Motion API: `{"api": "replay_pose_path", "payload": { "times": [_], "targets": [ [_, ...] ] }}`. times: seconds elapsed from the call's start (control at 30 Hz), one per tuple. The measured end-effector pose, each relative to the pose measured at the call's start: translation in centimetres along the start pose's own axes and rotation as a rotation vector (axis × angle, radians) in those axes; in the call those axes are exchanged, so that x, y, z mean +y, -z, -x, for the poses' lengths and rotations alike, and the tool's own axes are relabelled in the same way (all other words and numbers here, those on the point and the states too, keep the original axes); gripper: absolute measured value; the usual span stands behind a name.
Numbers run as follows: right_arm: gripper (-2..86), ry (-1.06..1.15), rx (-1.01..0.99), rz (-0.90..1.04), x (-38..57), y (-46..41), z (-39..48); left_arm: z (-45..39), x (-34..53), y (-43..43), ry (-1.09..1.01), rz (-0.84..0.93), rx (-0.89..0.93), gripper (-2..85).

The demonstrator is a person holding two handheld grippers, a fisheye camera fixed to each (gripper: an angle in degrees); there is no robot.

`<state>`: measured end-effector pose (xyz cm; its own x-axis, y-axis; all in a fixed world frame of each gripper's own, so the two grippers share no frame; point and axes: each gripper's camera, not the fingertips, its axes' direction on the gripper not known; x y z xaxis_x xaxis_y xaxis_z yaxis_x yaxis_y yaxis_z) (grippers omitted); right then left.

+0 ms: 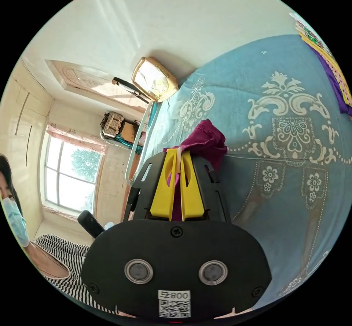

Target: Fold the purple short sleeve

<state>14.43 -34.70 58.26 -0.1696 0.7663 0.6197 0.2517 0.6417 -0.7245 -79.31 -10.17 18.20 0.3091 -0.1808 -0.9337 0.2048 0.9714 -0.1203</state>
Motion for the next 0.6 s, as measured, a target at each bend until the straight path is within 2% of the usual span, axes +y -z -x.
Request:
{"api": "replay_pose_path", "payload": {
  "times": [0.27,0.6],
  "targets": [
    [0.9,0.154,0.069,0.127,0.6,-14.4,6.0,8.2,3.3,9.8,0.22,-0.054,-0.077,2.7],
    [0.9,0.242,0.149,0.283,2.4,-31.6,8.6,15.0,5.9,16.7,0.394,-0.072,-0.133,2.8]
  ]
}}
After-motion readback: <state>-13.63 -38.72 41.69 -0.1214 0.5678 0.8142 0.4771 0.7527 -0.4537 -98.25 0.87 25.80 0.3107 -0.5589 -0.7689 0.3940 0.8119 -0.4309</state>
